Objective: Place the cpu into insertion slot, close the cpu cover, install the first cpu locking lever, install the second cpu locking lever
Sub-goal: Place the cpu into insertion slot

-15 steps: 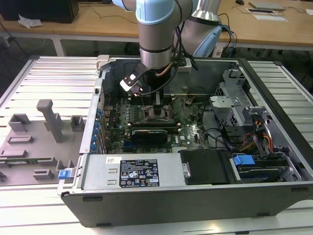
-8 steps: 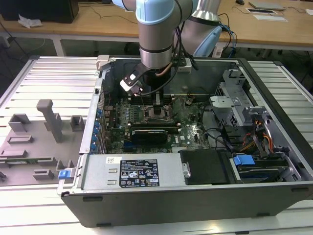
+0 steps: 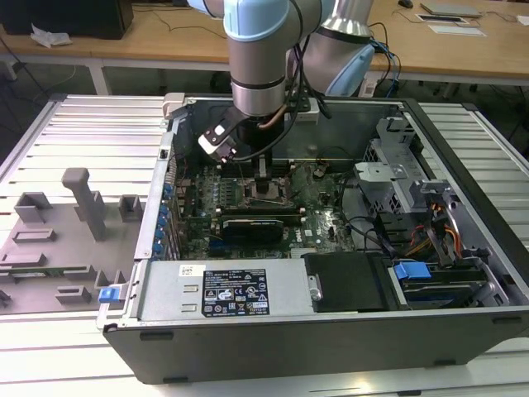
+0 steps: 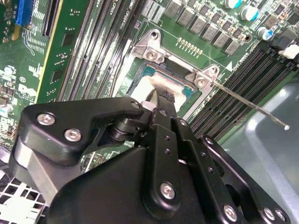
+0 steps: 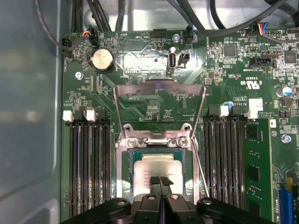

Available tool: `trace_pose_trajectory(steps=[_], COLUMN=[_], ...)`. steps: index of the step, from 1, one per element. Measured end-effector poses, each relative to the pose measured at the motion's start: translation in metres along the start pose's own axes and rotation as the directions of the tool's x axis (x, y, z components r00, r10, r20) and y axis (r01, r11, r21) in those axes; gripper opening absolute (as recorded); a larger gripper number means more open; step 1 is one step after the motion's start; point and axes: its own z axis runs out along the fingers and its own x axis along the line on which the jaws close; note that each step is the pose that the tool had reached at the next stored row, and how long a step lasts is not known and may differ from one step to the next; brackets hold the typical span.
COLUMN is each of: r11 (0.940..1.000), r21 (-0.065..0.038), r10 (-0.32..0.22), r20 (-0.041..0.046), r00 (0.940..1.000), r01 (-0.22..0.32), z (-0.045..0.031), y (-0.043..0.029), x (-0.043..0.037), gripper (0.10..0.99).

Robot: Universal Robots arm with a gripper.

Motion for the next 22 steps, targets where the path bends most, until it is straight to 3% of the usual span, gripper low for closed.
trace_pose_trajectory(steps=[9,12,22], r11=[1.0000,1.0000,1.0000], r21=[0.000,0.000,-0.001], r10=[0.000,0.000,0.000], r20=[0.0001,0.0001,0.0000], r00=[1.0000,1.0000,1.0000], r01=[0.000,0.000,0.000], z=[0.0032,-0.0016,-0.0491], y=[0.0008,0.0013,0.0057], x=[-0.0001,0.0000,0.0007], gripper=[0.106,0.106,0.106])
